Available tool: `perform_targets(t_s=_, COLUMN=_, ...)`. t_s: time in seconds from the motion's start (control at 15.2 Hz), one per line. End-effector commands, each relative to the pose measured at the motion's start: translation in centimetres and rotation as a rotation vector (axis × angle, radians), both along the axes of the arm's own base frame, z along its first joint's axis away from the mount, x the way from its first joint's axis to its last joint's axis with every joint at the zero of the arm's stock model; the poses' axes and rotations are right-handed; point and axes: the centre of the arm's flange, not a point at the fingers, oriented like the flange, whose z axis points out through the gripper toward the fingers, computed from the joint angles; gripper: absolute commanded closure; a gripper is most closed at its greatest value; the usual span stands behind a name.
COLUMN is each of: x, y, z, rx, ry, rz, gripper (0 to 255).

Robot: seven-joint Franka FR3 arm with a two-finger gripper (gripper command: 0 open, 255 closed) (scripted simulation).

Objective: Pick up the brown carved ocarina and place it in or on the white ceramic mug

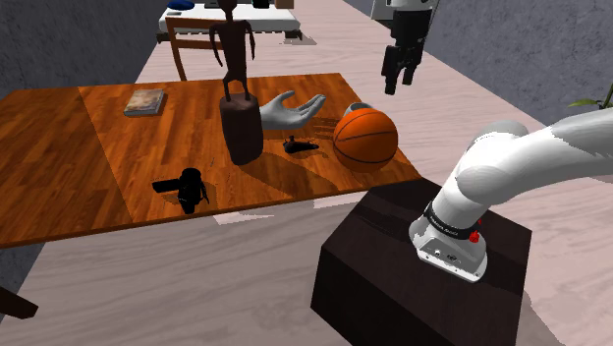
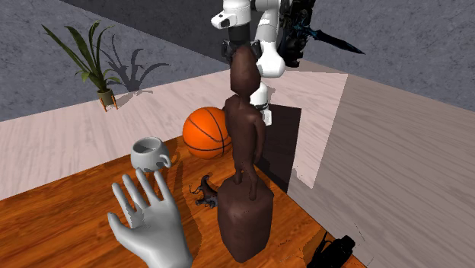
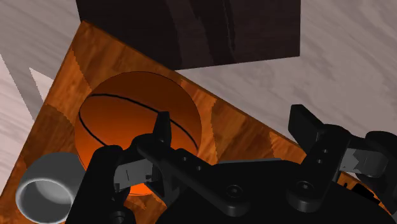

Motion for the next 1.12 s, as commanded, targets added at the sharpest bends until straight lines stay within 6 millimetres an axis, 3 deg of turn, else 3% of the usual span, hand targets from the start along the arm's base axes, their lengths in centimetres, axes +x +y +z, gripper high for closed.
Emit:
perform_targets(t_s=0.0, x=0.0, y=0.0, z=0.0, rx=0.000, ry=0.000, rz=0.000, gripper=0)
perform_targets(t_s=1.06, x=10.7, y=-4.9, z=-16.0, rx=0.050, ry=-0.148, rz=0.297, gripper=0)
